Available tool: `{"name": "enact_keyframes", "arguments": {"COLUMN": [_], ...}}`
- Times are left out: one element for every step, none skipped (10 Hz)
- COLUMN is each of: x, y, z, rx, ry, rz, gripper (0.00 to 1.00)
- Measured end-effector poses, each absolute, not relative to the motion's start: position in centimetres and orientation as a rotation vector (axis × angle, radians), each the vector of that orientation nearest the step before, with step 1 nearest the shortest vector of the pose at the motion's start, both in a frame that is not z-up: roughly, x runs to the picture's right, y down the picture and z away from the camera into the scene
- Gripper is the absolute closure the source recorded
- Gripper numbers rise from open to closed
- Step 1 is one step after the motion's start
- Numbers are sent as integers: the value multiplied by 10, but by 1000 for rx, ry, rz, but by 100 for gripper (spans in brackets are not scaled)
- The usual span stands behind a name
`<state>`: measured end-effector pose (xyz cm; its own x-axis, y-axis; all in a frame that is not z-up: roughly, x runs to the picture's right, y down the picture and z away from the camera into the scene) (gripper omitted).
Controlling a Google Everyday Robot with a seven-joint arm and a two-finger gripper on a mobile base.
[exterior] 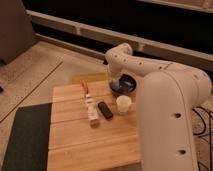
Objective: Place the white sponge in the ceramic bowl
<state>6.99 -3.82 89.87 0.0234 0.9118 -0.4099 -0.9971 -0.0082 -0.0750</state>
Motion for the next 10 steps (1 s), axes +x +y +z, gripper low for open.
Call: {"name": "enact_keyframes", "arguments": {"x": [82, 91, 99, 104, 105, 107, 109, 110, 112, 112], "y": [-30, -23, -20, -19, -20, -23, -23, -22, -24, -30], "z": [900, 901, 904, 907, 910, 913, 916, 920, 925, 932], "rx": [-393, -399, -403, -410, -414, -421, -429, -441, -447, -456], "ry": [290, 303, 311, 307, 302, 293, 289, 288, 286, 274], "rz": [1551, 1563, 1564, 1557, 1548, 1535, 1522, 1508, 1496, 1476], "gripper": [100, 100, 100, 100, 100, 100, 100, 100, 100, 100]}}
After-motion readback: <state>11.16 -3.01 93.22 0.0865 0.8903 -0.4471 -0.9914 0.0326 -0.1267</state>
